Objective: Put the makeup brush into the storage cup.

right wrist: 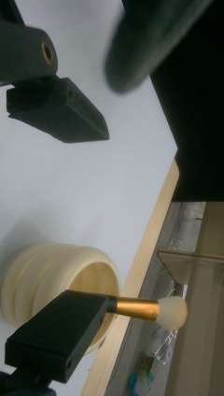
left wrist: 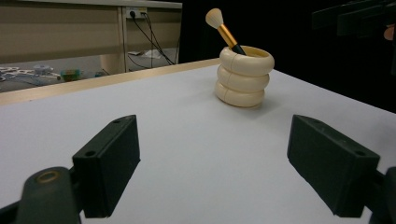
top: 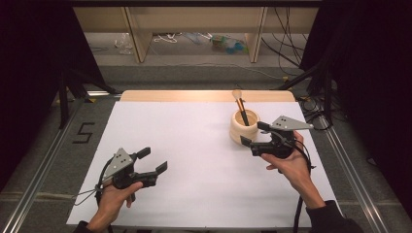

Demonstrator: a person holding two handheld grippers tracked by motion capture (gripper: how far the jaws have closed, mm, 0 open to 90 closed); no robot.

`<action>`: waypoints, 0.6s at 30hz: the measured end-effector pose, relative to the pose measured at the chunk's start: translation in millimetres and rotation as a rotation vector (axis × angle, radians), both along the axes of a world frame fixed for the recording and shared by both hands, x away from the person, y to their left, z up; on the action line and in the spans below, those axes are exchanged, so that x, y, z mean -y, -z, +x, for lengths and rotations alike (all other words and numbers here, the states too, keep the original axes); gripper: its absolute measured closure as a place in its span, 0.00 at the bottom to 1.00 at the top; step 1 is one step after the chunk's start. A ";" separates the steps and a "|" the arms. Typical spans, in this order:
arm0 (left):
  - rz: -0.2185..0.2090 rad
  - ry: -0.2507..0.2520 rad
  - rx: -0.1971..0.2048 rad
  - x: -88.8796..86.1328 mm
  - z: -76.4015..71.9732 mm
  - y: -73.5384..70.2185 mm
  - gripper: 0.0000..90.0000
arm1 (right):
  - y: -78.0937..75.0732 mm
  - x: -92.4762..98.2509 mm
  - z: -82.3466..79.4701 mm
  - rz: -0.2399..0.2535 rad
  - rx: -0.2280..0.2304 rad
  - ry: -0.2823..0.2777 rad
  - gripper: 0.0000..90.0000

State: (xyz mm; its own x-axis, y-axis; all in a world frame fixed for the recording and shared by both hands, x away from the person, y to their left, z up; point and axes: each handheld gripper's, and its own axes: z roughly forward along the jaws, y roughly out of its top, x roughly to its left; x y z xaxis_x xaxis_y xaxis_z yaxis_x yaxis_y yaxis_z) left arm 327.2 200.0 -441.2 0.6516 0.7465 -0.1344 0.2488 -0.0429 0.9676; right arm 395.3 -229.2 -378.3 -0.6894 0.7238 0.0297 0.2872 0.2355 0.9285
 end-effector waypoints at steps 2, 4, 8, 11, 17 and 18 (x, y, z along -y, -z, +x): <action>0.001 -0.001 0.001 -0.2 0.0 -0.1 0.19 | 2.9 0.1 -2.3 0.006 -0.019 -0.005 0.20; 0.000 -0.001 0.000 -0.1 0.0 -0.1 0.19 | 5.2 1.2 -5.2 -0.003 -0.037 -0.006 0.20; 0.002 -0.001 0.002 -0.3 0.1 -0.2 0.19 | 9.9 2.5 -9.4 0.001 -0.039 -0.011 0.19; 0.001 -0.001 0.001 -0.5 0.1 -0.2 0.19 | 12.5 3.5 -13.4 0.014 -0.037 -0.017 0.18; 0.001 0.000 0.002 -0.5 -0.5 -0.2 0.19 | 17.1 6.6 -22.0 0.020 -0.034 -0.020 0.18; 0.003 -0.001 0.003 -0.8 -0.5 -0.3 0.19 | 18.0 6.7 -23.8 0.019 -0.036 -0.019 0.18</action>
State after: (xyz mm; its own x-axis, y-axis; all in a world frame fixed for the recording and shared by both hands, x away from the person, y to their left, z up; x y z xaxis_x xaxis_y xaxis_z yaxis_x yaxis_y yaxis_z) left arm 326.7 200.8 -440.9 0.6513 0.7476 -0.1302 0.2455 -0.0452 0.9683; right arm 371.6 -235.9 -396.3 -0.7009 0.7100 0.0686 0.3165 0.2233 0.9219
